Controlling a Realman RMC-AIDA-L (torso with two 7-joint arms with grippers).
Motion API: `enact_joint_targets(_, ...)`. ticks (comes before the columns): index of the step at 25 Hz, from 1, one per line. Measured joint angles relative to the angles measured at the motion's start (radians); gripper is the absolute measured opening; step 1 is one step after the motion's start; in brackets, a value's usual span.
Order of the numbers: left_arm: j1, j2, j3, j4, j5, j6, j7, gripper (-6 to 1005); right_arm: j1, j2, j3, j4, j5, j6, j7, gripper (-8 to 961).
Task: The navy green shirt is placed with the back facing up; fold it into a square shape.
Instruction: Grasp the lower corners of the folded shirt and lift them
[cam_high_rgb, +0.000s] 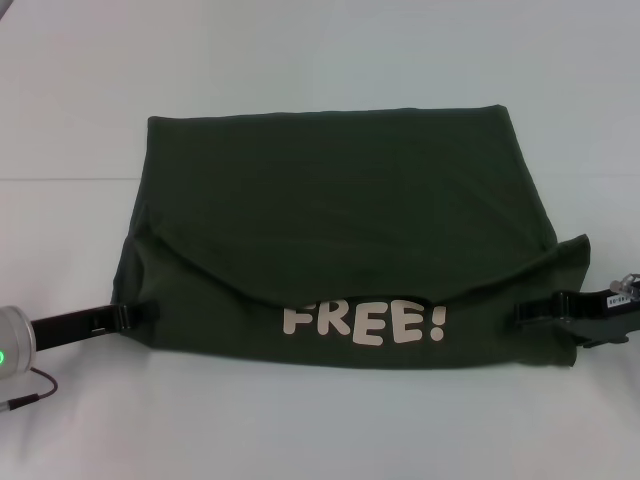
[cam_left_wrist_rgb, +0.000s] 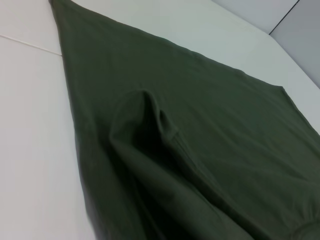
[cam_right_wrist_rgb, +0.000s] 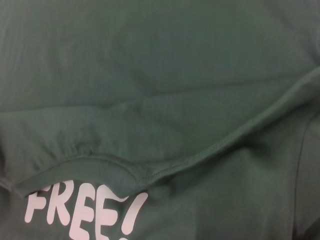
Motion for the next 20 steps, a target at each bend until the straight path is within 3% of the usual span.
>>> enact_joint_targets(14,0.0,0.001,-0.002,0.0,0.0,-0.003,-0.004,29,-0.01,0.0,0.0,-0.01,-0.003,0.005,-0.009,760)
enact_joint_targets(16,0.0,0.001,-0.002,0.0,0.0,-0.003,-0.004,29,-0.01,0.0,0.0,-0.01,-0.003,0.005,-0.01,568)
enact_joint_targets(20,0.0,0.002,-0.01,0.0,0.0,0.0,-0.005,29,-0.007,0.0,0.0,-0.011,-0.004,0.005,-0.01,399)
